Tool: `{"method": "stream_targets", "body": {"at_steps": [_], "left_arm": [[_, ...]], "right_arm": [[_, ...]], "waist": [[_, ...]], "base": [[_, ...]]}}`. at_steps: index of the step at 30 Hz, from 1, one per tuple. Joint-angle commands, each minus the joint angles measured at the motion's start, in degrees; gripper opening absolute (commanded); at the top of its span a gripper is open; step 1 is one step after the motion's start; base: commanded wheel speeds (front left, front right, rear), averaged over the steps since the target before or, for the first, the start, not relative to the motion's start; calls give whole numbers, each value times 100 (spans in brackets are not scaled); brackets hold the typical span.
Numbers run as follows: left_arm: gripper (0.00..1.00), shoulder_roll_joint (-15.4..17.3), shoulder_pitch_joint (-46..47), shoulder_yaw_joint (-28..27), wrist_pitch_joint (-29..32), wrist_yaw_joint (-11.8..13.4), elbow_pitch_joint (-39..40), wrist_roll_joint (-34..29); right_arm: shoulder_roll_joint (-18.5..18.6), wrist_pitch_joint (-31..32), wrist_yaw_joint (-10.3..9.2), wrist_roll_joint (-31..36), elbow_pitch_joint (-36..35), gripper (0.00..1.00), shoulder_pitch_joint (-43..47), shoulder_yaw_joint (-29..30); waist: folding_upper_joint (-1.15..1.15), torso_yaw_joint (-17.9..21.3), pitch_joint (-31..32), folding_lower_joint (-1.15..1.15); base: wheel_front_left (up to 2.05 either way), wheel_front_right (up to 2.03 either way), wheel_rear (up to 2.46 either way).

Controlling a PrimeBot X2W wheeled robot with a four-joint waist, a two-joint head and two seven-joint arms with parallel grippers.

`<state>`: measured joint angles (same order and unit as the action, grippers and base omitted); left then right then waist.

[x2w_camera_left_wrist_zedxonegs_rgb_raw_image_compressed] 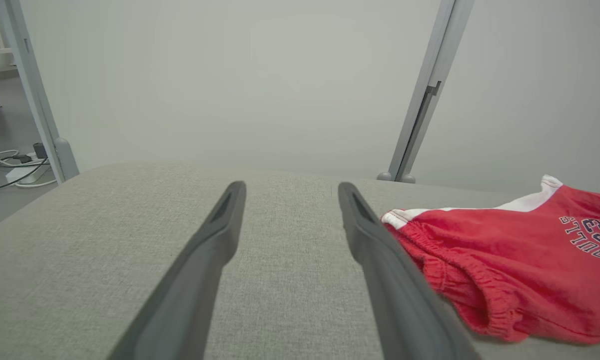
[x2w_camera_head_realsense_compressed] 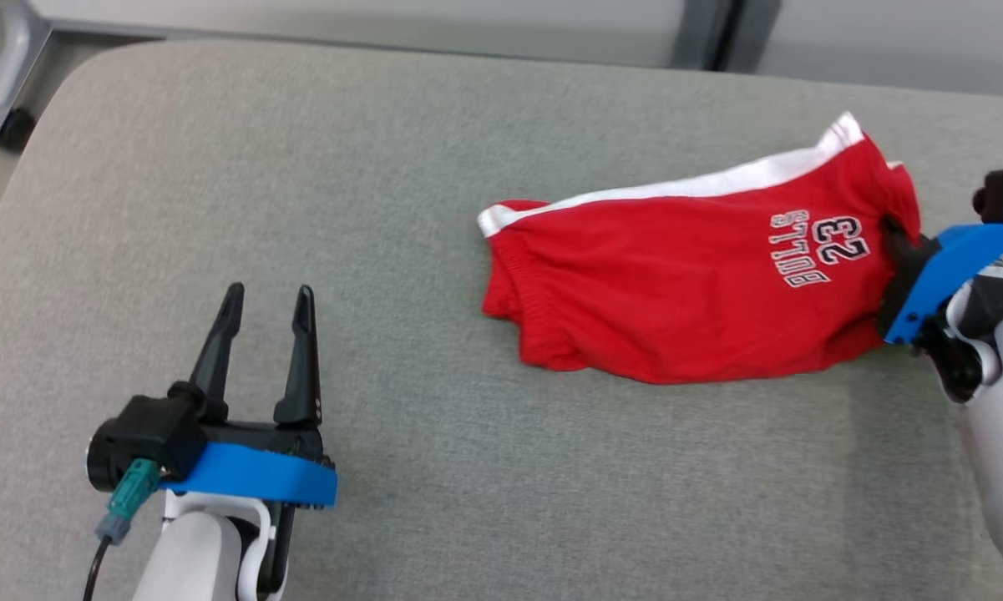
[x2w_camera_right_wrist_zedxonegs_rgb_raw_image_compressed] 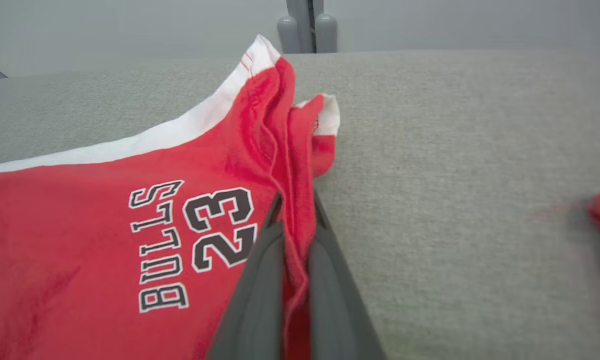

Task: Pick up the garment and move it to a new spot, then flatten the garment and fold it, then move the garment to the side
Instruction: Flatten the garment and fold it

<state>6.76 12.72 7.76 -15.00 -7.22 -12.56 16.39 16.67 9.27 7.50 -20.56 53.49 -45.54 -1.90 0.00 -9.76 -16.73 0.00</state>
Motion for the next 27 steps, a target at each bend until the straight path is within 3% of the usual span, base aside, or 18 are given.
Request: {"method": "stream_targets", "body": {"at_steps": [1,10,16,22,27], "left_arm": [[100,41,-109,10,-23,-39,-6,-5],[100,126,-291,190,-23,-28,-83,-39],[100,90,-274,317,-23,-28,-121,-49],[100,78,-160,406,-23,-28,-94,-16],[100,39,-80,503,-23,-29,-103,10]], "right_arm": [[109,-75,-2,92,-37,0,165,115],[239,39,-1,704,-286,0,502,712],[-213,386,-1,1196,-875,0,366,656],[-843,954,-1,1340,-1349,0,229,22],[-1132,1303,-1,1254,-1343,0,173,-369]], "waist": [[0,240,274,0],[0,358,605,0],[0,275,680,0],[0,59,633,0],[0,-209,536,0]], "base": [[0,0,0],[0,0,0],[0,0,0],[0,0,0],[0,0,0]]}}
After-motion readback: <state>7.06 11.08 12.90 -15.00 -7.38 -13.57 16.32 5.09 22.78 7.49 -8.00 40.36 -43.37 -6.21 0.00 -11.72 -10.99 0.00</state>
